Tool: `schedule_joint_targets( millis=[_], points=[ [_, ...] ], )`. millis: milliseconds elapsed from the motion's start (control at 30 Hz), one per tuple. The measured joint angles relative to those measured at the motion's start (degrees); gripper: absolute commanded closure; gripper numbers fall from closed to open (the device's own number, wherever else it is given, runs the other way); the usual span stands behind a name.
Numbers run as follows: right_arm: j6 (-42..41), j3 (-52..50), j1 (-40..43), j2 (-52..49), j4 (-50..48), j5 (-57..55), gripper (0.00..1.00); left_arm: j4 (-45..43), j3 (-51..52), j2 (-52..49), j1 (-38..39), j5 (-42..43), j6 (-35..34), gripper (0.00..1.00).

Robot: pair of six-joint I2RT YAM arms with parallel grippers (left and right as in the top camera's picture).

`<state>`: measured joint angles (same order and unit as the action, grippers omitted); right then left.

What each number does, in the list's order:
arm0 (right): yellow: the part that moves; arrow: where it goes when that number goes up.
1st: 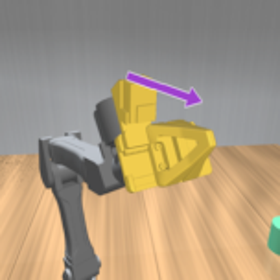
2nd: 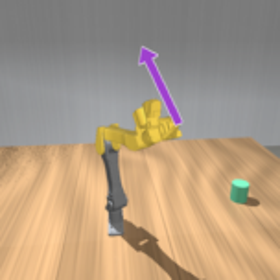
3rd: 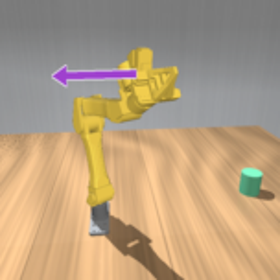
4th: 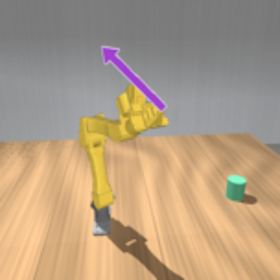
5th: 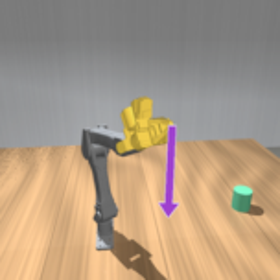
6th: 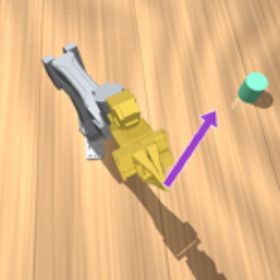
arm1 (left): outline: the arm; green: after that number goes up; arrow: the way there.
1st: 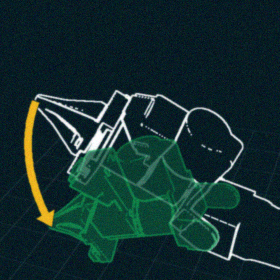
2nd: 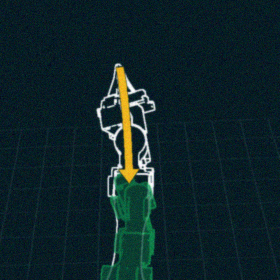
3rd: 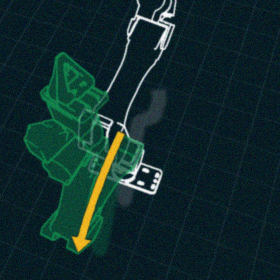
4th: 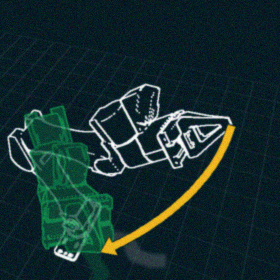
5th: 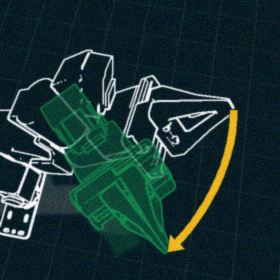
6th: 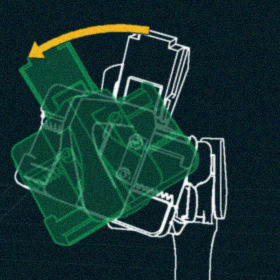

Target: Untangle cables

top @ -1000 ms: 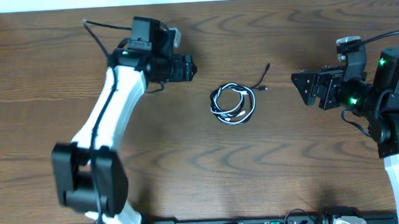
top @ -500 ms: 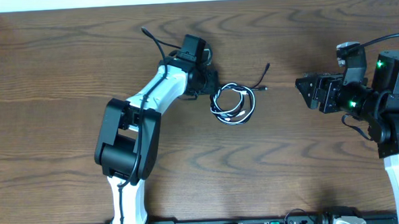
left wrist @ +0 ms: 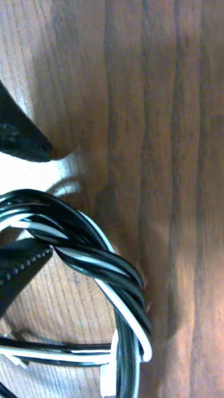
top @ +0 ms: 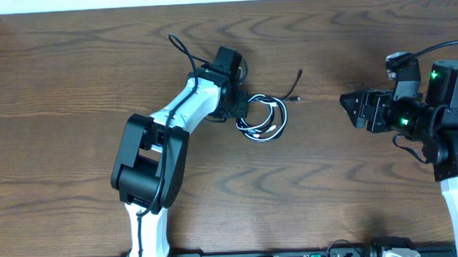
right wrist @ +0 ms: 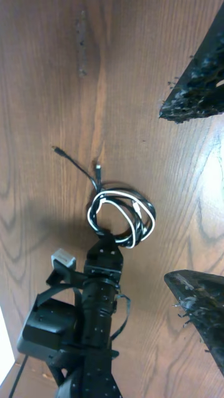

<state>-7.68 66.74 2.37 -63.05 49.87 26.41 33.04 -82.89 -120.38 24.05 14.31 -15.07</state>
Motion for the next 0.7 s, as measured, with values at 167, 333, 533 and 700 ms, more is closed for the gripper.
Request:
schedule_joint_targets(
  millis=[167,333,533,700],
  points=[
    [0.0,0.0,0.0,0.0,0.0,-0.4,0.27,0.3,0.5,0.0,0.0,3.0,0.0,0.92],
    [0.0,0.0,0.0,0.0,0.0,-0.5,0.25,1.7,0.7,0.4,-0.6,5.2,-0.1,0.92],
    [0.0,0.0,0.0,-1.6,-0.5,0.4,0.29,4.7,0.7,10.5,-0.7,8.5,-0.2,0.93],
    [-1.7,0.0,-0.9,-7.0,-4.0,5.6,0.30,4.4,0.5,23.6,-0.7,12.0,-3.0,0.93]
  ],
)
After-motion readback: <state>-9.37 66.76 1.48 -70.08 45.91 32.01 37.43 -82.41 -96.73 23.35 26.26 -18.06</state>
